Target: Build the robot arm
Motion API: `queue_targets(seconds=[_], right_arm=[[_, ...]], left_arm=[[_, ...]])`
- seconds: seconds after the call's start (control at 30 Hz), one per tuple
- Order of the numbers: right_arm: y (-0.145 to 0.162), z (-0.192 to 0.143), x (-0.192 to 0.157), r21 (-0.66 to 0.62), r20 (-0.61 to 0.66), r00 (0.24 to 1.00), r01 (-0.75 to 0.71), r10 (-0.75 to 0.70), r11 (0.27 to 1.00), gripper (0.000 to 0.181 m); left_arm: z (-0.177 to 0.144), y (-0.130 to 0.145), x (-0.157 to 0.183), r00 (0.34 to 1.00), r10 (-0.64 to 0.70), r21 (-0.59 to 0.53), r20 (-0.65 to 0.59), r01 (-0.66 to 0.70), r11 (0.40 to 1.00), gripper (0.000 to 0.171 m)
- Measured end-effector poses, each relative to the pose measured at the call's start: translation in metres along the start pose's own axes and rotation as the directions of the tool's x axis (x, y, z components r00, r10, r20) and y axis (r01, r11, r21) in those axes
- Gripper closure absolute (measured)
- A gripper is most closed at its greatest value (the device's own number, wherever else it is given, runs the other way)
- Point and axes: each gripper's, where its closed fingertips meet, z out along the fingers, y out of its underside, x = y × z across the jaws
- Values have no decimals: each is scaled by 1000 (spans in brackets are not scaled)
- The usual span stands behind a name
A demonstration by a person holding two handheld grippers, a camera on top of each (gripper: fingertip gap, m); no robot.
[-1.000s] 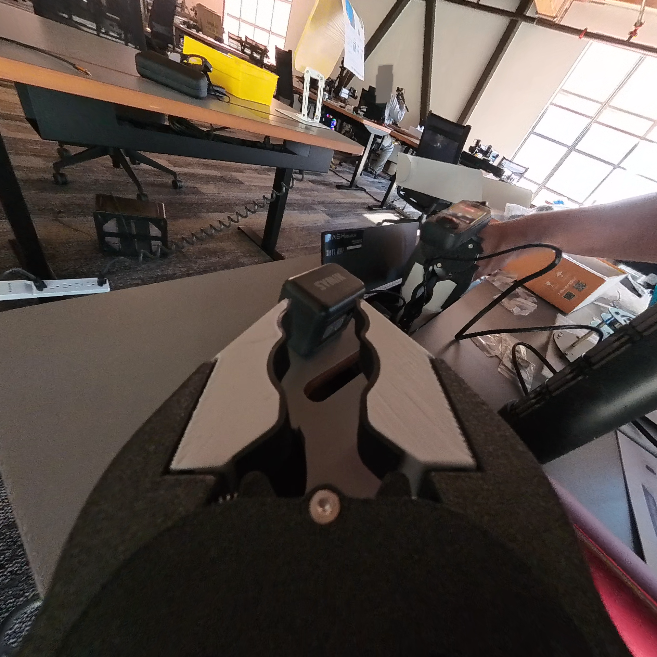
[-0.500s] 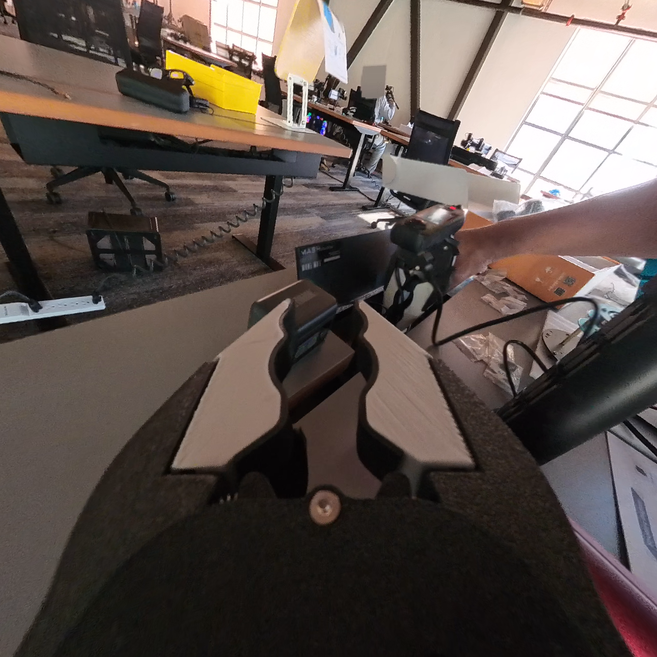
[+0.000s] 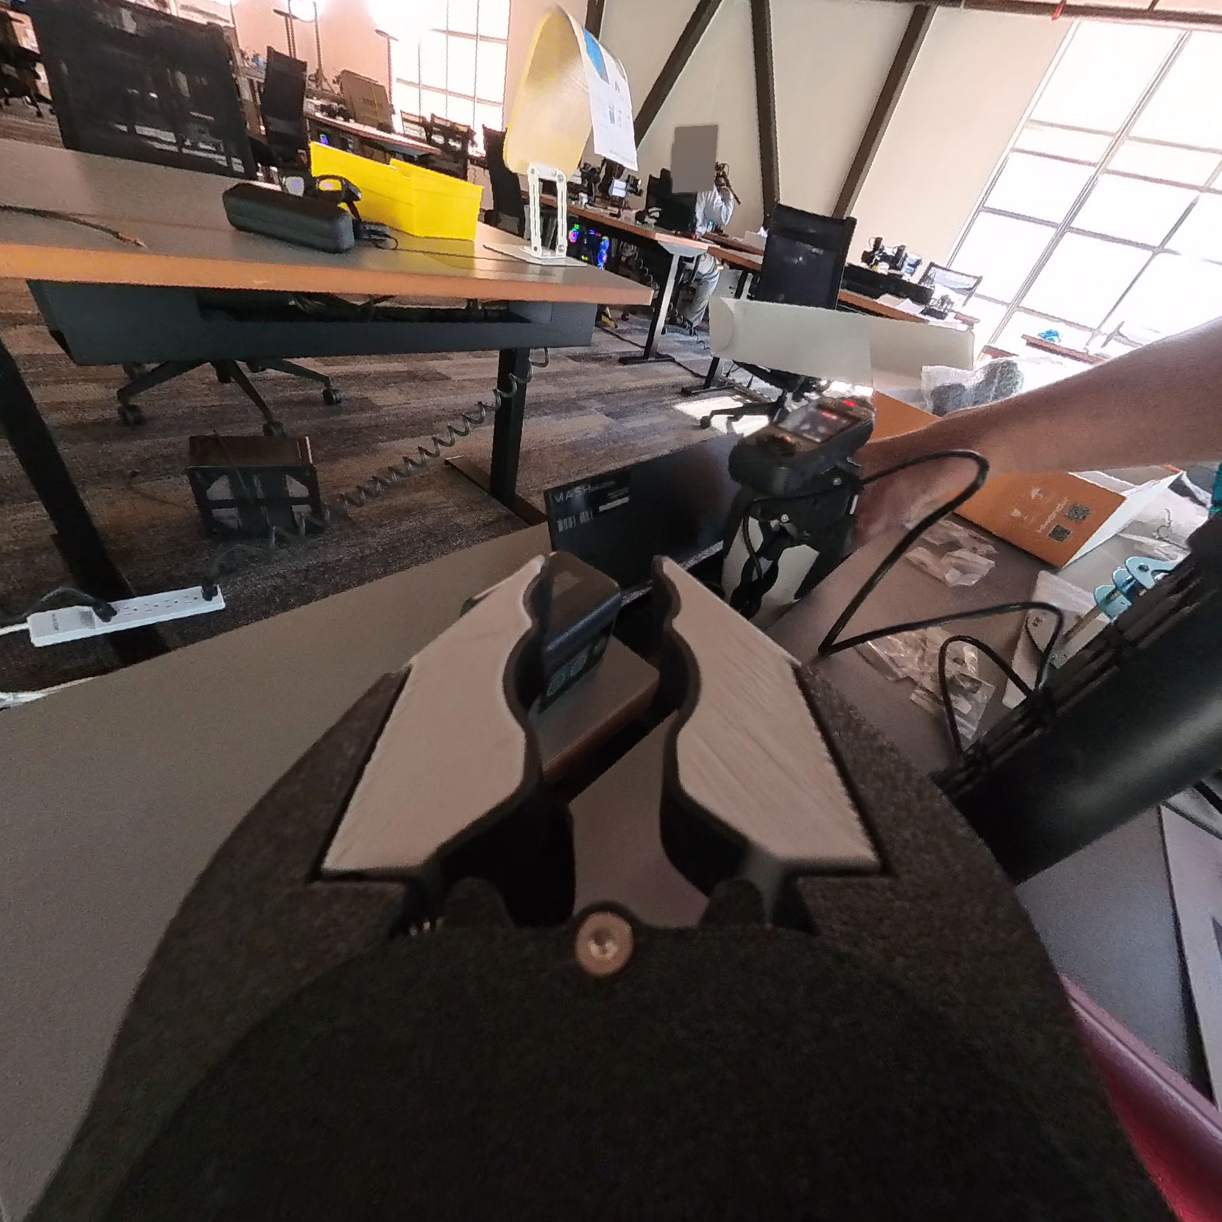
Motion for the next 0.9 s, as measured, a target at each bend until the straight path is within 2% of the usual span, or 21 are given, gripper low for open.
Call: queue_targets(seconds=[0.1, 0.2, 0.33, 0.6, 0.8, 0.83, 0.9], right_arm=[[0, -1, 2, -5, 20, 999, -36, 36, 999, 166], [3, 6, 2, -85, 23, 997, -69, 71, 994, 166], [6, 6, 4, -100, 13, 1000, 16, -14, 995, 166], [5, 7, 2, -113, -7, 1000, -13, 12, 993, 166], [4, 11, 3, -87, -4, 997, -82, 82, 993, 170], [9, 21, 2, -139, 20, 990, -134, 138, 981, 165], [8, 21, 2, -169, 53, 999, -5, 14, 986, 166]], left_arm=[[3, -1, 2, 1000, 3, -1, -1, -3, 1000, 143], [1, -5, 3, 1000, 1, 7, -1, -1, 1000, 144], [-2, -4, -1, 1000, 26, -6, 16, -26, 1000, 143], [-3, -7, -3, 998, 44, 0, 43, -44, 999, 144], [2, -13, -1, 999, 18, 32, 50, -20, 999, 145], [2, -13, 0, 999, 17, 35, 52, -19, 999, 144], [4, -13, 1, 998, 29, 29, 58, -31, 999, 145]])
